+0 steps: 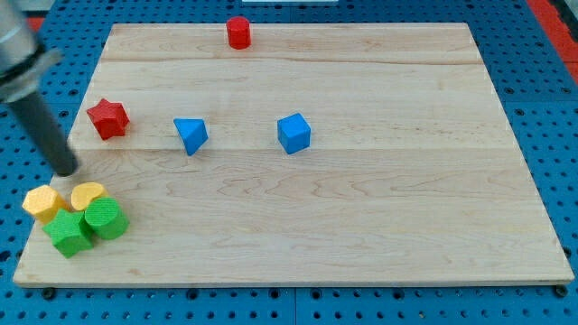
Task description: Adjust the yellow hexagon to the left of the green star
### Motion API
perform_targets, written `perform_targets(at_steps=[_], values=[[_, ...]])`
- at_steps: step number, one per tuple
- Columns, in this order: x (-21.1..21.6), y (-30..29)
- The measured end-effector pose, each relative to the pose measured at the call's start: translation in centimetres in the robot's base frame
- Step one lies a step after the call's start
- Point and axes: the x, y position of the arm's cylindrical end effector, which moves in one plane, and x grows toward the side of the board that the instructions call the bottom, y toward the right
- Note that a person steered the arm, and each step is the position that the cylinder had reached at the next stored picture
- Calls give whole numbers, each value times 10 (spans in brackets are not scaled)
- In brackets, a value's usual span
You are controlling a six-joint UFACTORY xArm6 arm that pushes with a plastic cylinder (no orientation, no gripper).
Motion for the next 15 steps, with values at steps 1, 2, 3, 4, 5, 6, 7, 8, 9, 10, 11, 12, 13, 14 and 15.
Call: perform_targets(at_steps=[1,2,3,4,5,6,7,8,9,10,11,12,13,14,15], values=[[3,-1],[66,6],[67,3],[67,-1],[92,-1],[121,-1],[118,0],[96,13],[95,1],[94,0],[93,-1],[86,0],[62,2],[19,6],[-33,26]])
